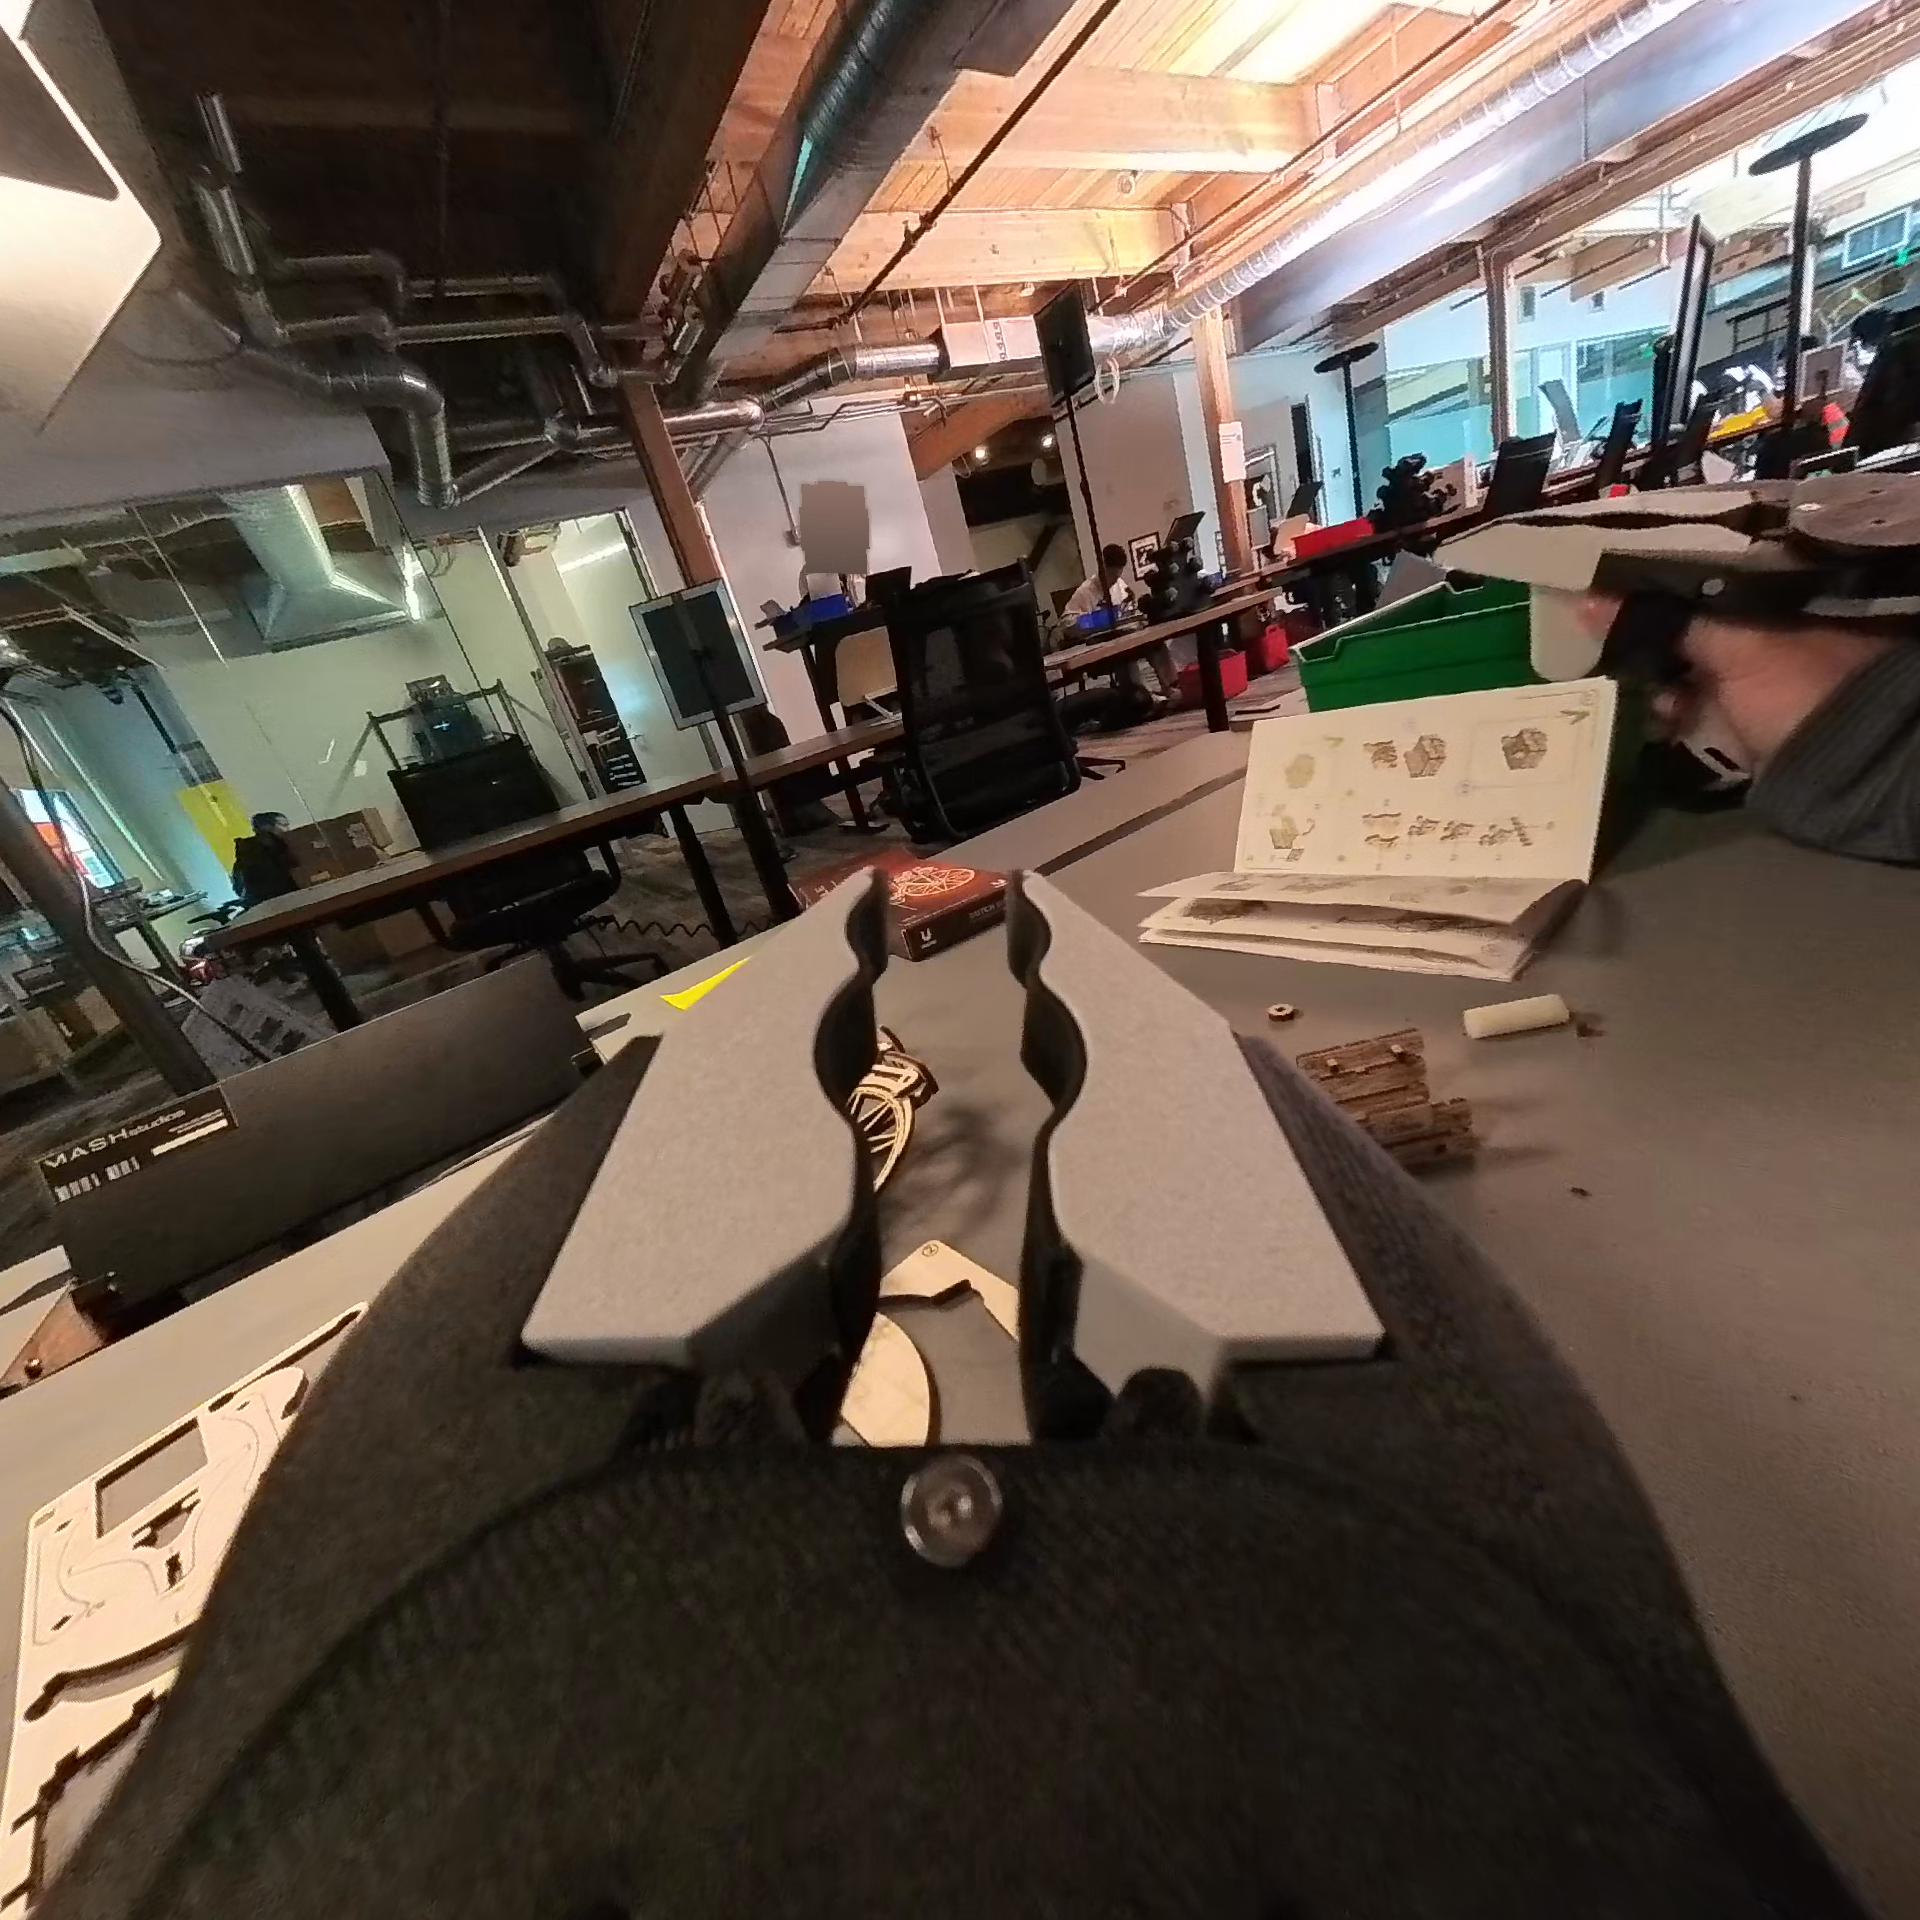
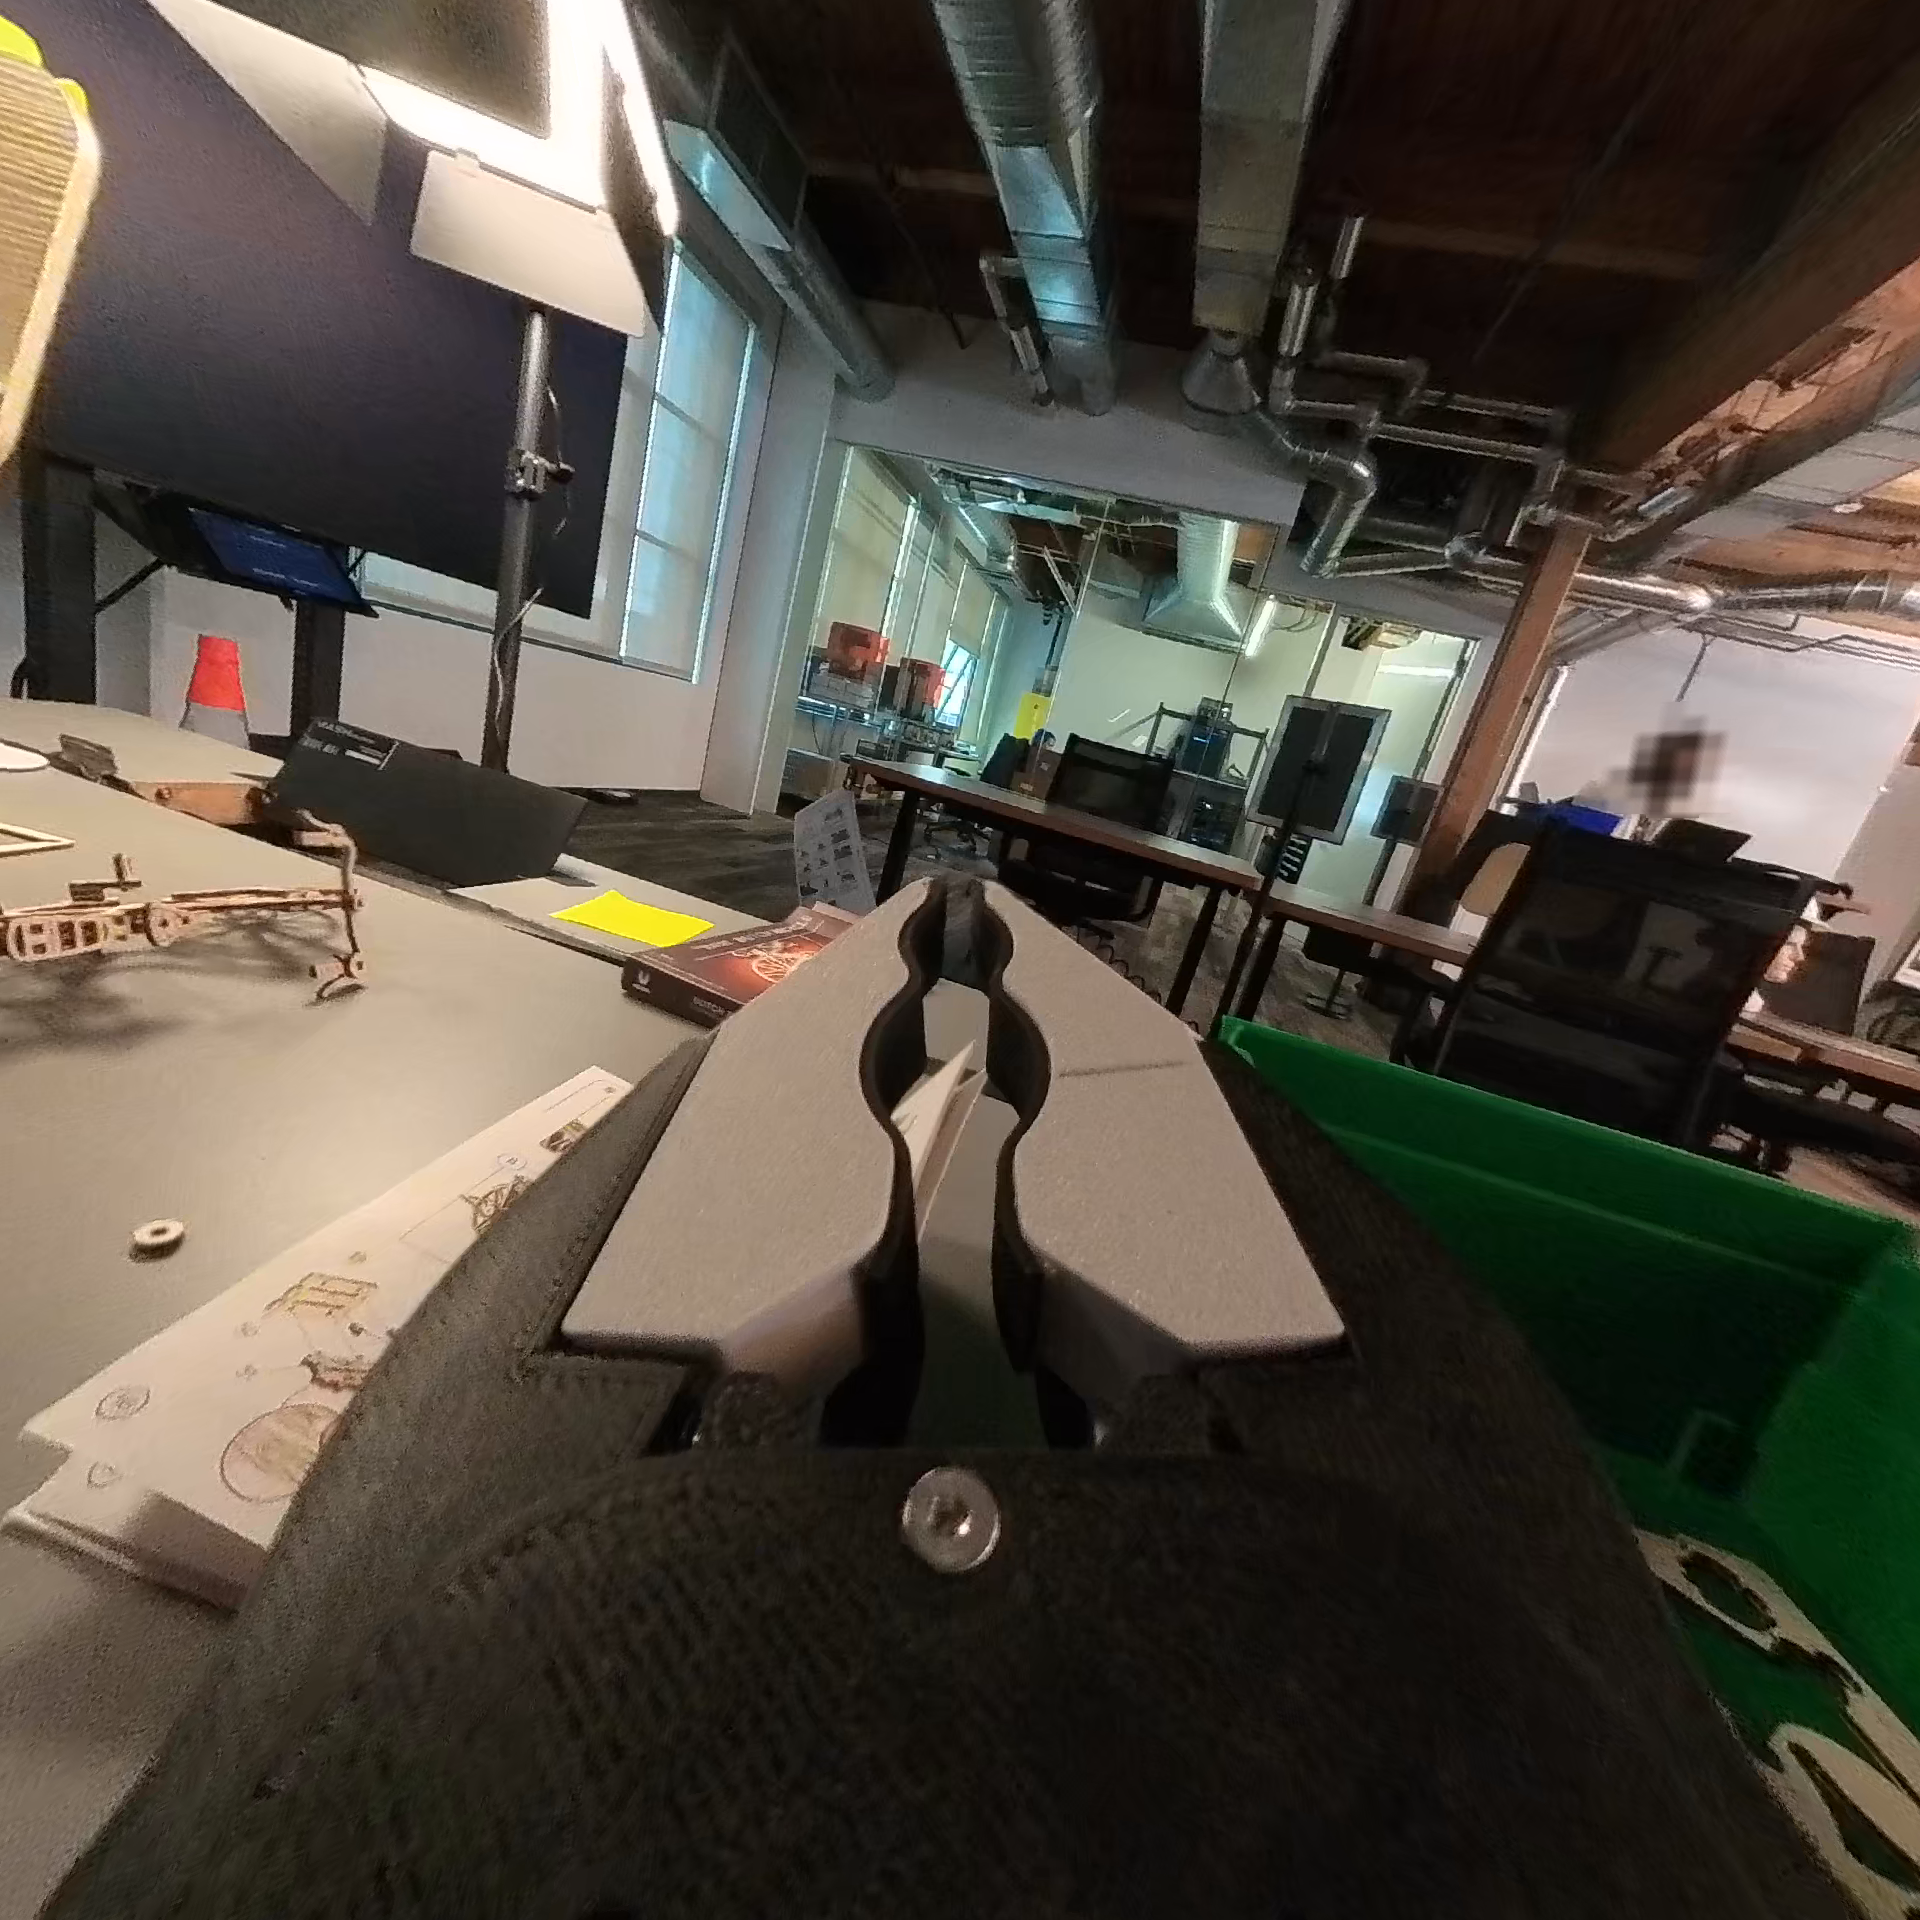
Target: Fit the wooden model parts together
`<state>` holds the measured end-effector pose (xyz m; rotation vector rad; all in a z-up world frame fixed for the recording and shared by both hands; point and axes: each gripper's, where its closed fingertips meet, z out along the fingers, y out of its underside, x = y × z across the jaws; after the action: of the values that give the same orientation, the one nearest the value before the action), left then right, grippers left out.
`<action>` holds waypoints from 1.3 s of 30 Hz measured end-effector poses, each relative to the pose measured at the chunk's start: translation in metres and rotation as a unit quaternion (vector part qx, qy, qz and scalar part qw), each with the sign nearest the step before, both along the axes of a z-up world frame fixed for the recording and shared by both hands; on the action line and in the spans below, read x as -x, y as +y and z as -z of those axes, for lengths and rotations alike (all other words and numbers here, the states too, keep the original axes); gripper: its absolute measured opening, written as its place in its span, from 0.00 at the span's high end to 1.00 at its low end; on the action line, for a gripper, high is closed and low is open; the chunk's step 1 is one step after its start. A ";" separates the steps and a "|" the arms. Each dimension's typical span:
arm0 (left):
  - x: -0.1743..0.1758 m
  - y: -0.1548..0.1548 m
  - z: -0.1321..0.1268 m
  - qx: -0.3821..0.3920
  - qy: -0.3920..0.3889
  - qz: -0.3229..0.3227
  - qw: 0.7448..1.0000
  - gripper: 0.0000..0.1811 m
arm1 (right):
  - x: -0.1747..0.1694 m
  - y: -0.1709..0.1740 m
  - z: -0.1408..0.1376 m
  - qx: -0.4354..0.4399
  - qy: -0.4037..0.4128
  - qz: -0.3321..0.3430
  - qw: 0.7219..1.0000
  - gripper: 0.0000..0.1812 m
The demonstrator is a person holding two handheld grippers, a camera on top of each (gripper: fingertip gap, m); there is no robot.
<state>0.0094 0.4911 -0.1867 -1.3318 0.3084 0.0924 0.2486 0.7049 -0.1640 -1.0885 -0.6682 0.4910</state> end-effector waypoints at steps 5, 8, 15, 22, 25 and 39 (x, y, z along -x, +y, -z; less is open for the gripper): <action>0.001 0.000 0.000 -0.001 -0.004 0.000 1.000 0.89 | 0.008 -0.005 0.002 -0.013 -0.023 -0.006 1.000 0.99; 0.002 0.000 0.000 -0.001 -0.007 0.000 1.000 0.90 | 0.010 -0.007 0.001 -0.022 -0.031 -0.007 0.999 0.99; 0.002 0.000 -0.001 -0.001 -0.009 0.002 1.000 0.90 | 0.013 -0.013 -0.001 -0.041 -0.038 -0.007 0.998 0.98; 0.002 0.000 -0.001 -0.001 -0.010 0.003 1.000 0.91 | 0.014 -0.020 -0.008 -0.066 -0.033 -0.008 0.997 0.97; 0.002 0.000 -0.001 -0.001 -0.009 0.003 1.000 0.91 | 0.012 -0.023 -0.012 -0.077 -0.028 -0.004 0.997 0.94; -0.079 -0.007 0.026 0.008 0.264 0.065 0.962 1.00 | 0.110 -0.130 0.031 -0.116 -0.202 -0.188 0.954 0.95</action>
<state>0.0879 0.4840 -0.2131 -1.2838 0.8488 0.3370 0.1391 0.5752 -0.1948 -0.8441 -1.2765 0.5026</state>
